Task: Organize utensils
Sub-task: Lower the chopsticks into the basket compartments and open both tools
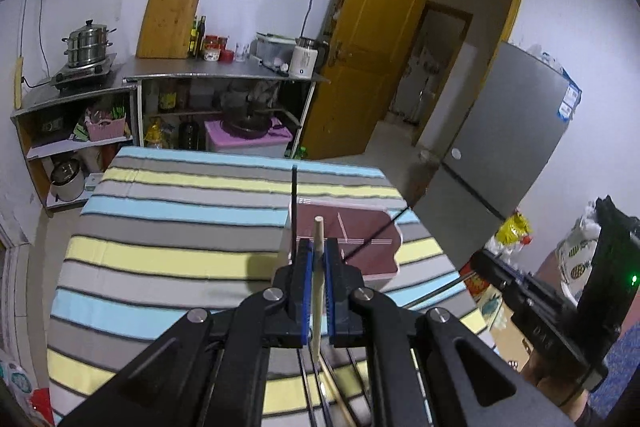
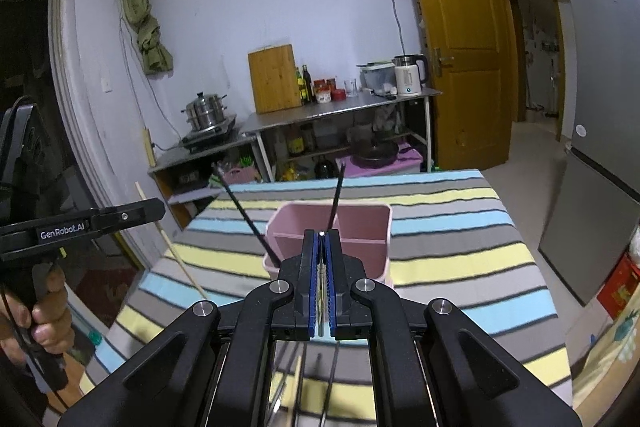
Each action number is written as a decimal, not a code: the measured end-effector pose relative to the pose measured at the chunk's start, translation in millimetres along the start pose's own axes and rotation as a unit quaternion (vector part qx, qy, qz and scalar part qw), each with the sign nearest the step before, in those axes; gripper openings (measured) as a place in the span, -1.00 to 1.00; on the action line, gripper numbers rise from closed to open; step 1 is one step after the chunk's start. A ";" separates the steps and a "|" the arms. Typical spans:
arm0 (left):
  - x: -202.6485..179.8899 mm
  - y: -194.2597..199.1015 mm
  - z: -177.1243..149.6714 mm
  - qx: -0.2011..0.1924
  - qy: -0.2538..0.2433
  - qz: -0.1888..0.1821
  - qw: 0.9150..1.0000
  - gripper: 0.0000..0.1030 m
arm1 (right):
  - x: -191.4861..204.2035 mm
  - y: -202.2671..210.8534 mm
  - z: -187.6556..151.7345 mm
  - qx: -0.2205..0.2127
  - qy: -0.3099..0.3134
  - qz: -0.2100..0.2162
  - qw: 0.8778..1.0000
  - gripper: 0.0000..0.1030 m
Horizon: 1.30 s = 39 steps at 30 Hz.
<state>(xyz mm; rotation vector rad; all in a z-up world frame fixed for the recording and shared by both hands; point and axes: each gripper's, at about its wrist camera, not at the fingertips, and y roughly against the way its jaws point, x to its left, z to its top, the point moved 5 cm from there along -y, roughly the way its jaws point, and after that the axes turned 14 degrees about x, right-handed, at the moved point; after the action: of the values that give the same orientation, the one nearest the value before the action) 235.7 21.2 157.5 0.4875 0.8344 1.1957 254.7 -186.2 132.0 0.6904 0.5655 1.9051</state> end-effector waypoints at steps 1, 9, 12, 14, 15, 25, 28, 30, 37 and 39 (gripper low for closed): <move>-1.2 0.1 4.9 -0.004 0.000 0.000 1.000 -0.88 | -0.2 -0.3 3.6 -0.003 -0.003 0.002 1.000 -0.93; -1.1 0.8 34.7 -0.040 0.010 -0.006 0.999 -0.88 | 2.1 2.1 34.1 -0.033 -0.013 0.015 0.999 -0.93; 1.8 -1.1 42.3 -0.052 0.016 -0.007 0.998 -0.88 | 3.7 3.0 41.4 -0.046 -0.014 0.016 0.999 -0.93; 3.2 -2.4 47.7 -0.062 0.021 -0.008 0.998 -0.88 | 5.3 0.7 45.5 -0.051 -0.016 0.017 0.998 -0.93; 4.1 -2.9 49.7 -0.067 0.024 -0.009 0.997 -0.88 | 5.2 -1.3 47.8 -0.053 -0.018 0.018 0.998 -0.93; 13.2 -31.4 50.9 -0.071 0.035 -0.013 0.997 -0.88 | 4.1 -35.1 40.5 -0.038 -0.030 0.015 0.999 -0.93; 15.7 -41.7 46.2 -0.064 0.039 -0.014 0.997 -0.88 | 1.0 -44.4 35.2 -0.028 -0.035 0.013 0.999 -0.93; 16.8 -47.3 44.4 -0.059 0.042 -0.014 0.997 -0.88 | -1.5 -50.9 32.1 -0.023 -0.040 0.013 0.999 -0.93; 22.0 -72.0 30.0 -0.030 0.048 -0.005 0.998 -0.88 | -7.0 -72.0 18.9 0.006 -0.048 0.016 0.999 -0.93; 22.0 -79.1 26.2 -0.020 0.046 -0.003 0.999 -0.88 | -8.0 -77.4 15.7 0.014 -0.049 0.017 0.999 -0.93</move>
<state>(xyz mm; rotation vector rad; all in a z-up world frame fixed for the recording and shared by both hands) 307.3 19.2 109.7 0.4009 0.8879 1.2342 318.2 -161.3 91.5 0.8121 0.5224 1.8865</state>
